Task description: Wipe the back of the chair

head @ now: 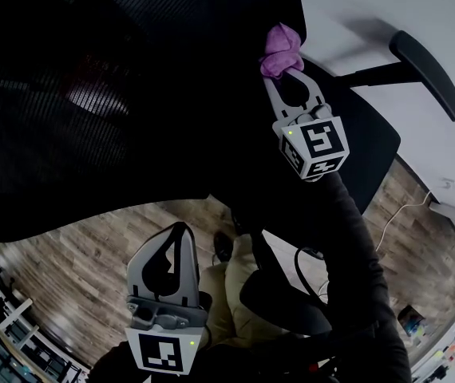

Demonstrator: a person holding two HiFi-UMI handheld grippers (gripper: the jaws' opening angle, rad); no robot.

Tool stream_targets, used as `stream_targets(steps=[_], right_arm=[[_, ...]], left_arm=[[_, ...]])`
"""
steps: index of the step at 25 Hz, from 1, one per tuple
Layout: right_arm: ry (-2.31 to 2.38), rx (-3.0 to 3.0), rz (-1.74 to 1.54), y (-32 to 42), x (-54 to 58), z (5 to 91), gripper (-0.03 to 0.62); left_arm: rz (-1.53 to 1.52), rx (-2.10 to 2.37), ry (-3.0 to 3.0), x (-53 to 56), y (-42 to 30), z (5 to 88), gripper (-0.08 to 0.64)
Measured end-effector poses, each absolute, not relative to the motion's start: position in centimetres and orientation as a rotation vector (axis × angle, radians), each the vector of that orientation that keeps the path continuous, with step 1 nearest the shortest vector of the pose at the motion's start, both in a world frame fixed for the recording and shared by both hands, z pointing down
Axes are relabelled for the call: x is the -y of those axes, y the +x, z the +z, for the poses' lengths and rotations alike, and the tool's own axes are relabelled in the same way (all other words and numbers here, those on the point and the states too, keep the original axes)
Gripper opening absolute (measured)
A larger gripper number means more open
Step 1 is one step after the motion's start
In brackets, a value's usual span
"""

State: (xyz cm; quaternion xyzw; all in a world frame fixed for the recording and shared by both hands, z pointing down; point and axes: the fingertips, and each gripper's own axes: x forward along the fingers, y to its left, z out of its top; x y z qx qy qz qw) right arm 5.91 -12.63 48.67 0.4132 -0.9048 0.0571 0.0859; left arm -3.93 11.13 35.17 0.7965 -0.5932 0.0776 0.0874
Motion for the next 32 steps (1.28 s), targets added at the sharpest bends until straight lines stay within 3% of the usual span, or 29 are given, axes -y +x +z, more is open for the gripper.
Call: stream_targets(steps=[32], right_arm=[[0.879,2.802,0.157,0.0,0.7,48.6,0.044]], left_arm=[[0.213,1.799,2.36,-16.1,-4.6,34.7,0.009]])
